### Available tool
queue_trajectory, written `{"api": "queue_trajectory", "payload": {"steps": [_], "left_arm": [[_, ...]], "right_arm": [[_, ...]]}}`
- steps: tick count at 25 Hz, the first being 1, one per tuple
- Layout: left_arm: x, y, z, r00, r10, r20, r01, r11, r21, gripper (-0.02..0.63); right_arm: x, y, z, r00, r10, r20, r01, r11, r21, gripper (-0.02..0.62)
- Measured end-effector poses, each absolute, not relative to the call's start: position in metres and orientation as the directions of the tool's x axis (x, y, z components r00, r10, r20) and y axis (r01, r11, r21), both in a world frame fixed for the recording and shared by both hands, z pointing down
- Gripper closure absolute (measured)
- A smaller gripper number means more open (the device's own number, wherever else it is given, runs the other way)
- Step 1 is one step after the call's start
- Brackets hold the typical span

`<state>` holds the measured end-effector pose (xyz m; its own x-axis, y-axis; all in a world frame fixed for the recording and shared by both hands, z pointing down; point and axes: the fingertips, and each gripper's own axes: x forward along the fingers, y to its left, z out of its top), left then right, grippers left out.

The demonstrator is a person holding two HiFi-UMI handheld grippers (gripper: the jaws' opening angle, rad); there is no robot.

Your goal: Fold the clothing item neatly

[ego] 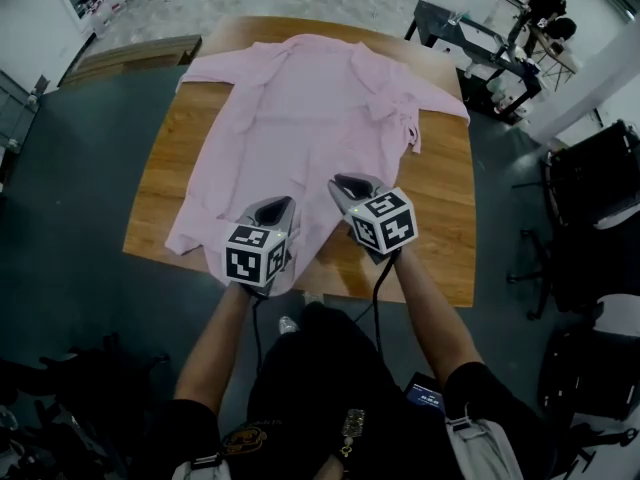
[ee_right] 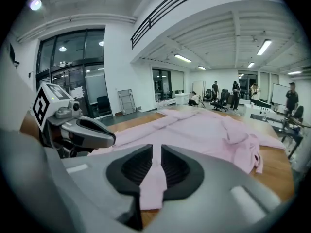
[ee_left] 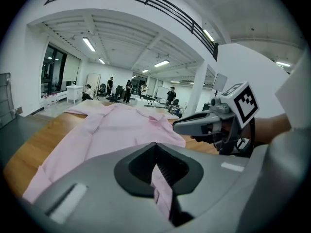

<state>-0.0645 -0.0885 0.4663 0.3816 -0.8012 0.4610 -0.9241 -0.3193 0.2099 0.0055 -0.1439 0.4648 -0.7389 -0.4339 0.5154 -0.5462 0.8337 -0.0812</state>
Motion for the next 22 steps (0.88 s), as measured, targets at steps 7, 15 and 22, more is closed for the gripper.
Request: {"api": "queue_trajectory", "payload": {"steps": [7,15,22], "left_arm": [[-0.070,-0.132,0.488,0.354,-0.782,0.513,-0.935,-0.277,0.223,0.600],[-0.083,-0.162,0.519,0.303,-0.764,0.570,-0.948,-0.183,0.258,0.600],[-0.087,-0.166,0.532,0.307,-0.745,0.592,-0.946,-0.173,0.273,0.600]], "right_arm": [[-0.027,-0.197,0.523,-0.703,-0.331,0.629,-0.463,0.885,-0.052,0.541],[-0.045,-0.214,0.585,-0.629,-0.205,0.750,-0.399,0.913,-0.085,0.499],[-0.032,-0.213,0.586,-0.613,-0.194,0.766,-0.385,0.920,-0.075,0.575]]}}
